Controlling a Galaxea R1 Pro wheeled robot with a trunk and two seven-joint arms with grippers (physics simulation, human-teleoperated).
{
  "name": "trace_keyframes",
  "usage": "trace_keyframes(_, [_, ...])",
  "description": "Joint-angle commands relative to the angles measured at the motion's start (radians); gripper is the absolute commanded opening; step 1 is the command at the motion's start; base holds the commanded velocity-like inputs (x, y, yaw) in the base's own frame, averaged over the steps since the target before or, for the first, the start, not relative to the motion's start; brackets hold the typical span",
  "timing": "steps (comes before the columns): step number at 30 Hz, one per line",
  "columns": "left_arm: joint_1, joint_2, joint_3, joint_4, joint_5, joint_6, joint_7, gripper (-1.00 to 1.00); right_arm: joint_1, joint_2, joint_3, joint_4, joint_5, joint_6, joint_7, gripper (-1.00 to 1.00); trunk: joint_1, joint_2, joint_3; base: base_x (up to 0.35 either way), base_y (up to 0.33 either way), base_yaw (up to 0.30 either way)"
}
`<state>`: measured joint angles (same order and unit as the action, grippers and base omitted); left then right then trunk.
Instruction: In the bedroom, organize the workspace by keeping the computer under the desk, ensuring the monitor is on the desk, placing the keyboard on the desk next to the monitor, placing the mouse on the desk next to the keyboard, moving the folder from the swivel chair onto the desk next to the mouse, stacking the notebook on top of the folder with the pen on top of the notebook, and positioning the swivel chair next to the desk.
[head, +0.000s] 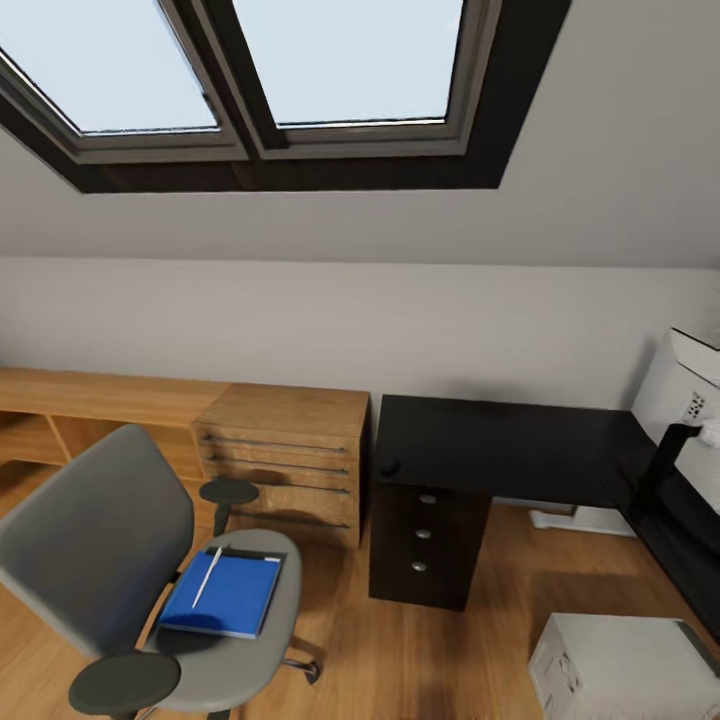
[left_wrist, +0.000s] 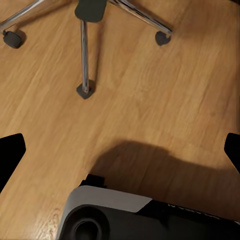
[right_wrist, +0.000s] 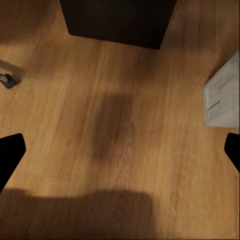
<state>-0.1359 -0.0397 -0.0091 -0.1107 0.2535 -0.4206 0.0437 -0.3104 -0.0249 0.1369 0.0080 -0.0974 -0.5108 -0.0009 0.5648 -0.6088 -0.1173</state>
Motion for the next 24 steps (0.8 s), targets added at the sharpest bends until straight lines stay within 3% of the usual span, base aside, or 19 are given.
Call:
trace_keyframes(1, [-0.001,-0.001,-0.002,0.0,0.0,-0.003,0.004,1.0,-0.001,0.0,0.009,0.001,-0.01,-0.003,-0.007,1.0,-0.004,0.006,0.0,0.0,0.0,-0.179])
trace_keyframes(5, [-0.001,-0.002,-0.003,0.0,-0.001,-0.004,0.005,1.0,-0.001,0.001,0.01,0.001,-0.01,-0.003,-0.052,1.0,-0.019,0.034,0.008,0.0,0.0,-0.166])
trace_keyframes(10, [-0.001,-0.002,-0.002,0.0,-0.001,-0.005,0.005,1.0,-0.001,0.002,0.01,0.001,-0.01,-0.003,-0.081,1.0,-0.019,0.034,0.001,0.0,0.0,-0.155])
trace_keyframes(24, [-0.001,-0.003,-0.001,0.0,0.0,-0.009,0.005,1.0,-0.001,0.001,0.009,0.001,-0.01,-0.003,-0.089,1.0,0.035,-0.064,-0.062,0.0,0.0,-0.16])
